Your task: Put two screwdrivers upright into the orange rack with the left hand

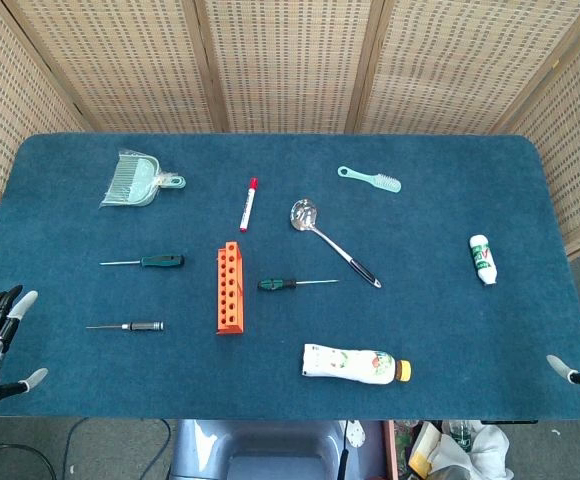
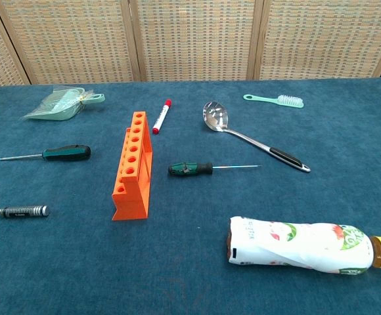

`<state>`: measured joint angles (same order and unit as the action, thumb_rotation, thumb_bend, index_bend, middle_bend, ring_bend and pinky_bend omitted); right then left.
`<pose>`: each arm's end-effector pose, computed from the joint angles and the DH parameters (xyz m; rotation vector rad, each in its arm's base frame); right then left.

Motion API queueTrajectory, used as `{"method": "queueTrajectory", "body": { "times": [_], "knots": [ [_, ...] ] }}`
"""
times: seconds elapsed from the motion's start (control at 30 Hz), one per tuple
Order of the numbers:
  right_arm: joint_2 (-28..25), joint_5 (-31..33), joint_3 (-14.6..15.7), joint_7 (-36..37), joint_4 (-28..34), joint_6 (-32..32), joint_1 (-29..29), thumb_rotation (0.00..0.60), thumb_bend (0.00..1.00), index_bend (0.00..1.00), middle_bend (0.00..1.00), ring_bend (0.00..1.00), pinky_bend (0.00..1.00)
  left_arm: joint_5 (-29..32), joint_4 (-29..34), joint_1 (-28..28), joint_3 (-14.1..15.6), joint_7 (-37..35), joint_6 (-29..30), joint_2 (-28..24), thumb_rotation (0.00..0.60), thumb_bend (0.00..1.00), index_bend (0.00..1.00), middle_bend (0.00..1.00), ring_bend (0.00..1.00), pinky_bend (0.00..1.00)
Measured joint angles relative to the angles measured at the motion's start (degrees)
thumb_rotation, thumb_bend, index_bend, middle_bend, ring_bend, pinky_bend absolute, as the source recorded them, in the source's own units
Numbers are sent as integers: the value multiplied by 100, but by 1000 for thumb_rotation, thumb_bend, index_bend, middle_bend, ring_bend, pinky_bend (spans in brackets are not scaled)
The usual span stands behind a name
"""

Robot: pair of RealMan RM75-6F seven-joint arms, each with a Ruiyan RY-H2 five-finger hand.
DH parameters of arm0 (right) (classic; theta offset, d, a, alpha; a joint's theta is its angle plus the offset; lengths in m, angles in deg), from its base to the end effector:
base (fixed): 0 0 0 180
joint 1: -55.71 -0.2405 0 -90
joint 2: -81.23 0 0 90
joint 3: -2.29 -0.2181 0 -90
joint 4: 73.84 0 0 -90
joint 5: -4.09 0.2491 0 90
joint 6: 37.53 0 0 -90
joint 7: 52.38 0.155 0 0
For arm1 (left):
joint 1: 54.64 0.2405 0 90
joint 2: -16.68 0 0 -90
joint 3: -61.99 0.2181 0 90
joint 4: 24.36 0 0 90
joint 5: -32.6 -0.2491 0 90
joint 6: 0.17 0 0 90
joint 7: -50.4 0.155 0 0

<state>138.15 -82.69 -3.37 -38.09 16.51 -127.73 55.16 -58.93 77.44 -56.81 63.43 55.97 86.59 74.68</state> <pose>-0.3137 -0.1815 0.1690 1.2568 -0.8907 1.0259 -0.2663 0.1585 0.1094 -1.4784 -0.8967 -0.8652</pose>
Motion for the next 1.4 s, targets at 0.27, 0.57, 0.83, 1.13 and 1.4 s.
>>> {"method": "queueTrajectory", "body": {
  "times": [0.27, 0.57, 0.83, 1.13, 1.4],
  "knots": [
    [-32, 18, 6, 176, -21, 35, -2, 600, 0, 0, 0, 0, 0, 117, -62, -165, -47, 18, -306, 83, 600, 0, 0, 0, 0, 0],
    [-60, 34, -1, 315, -48, 122, -48, 600, 0, 0, 0, 0, 0, 278, -603, -826, -290, -102, -1140, 718, 600, 8, 200, 0, 0, 0],
    [-48, 97, -6, 364, -72, 240, -106, 600, 0, 0, 0, 0, 0, 900, -831, -1449, -534, 275, -2134, 1312, 600, 146, 370, 0, 0, 0],
    [-31, 173, -21, 394, -65, 364, -161, 600, 0, 0, 0, 0, 0, 2028, -1279, -1910, -731, 841, -2858, 1999, 600, 234, 394, 0, 0, 0],
    [-25, 180, -15, 395, -55, 390, -178, 600, 0, 0, 0, 0, 0, 2330, -1373, -2061, -678, 1050, -3004, 2190, 600, 269, 438, 0, 0, 0]
  ]
}}
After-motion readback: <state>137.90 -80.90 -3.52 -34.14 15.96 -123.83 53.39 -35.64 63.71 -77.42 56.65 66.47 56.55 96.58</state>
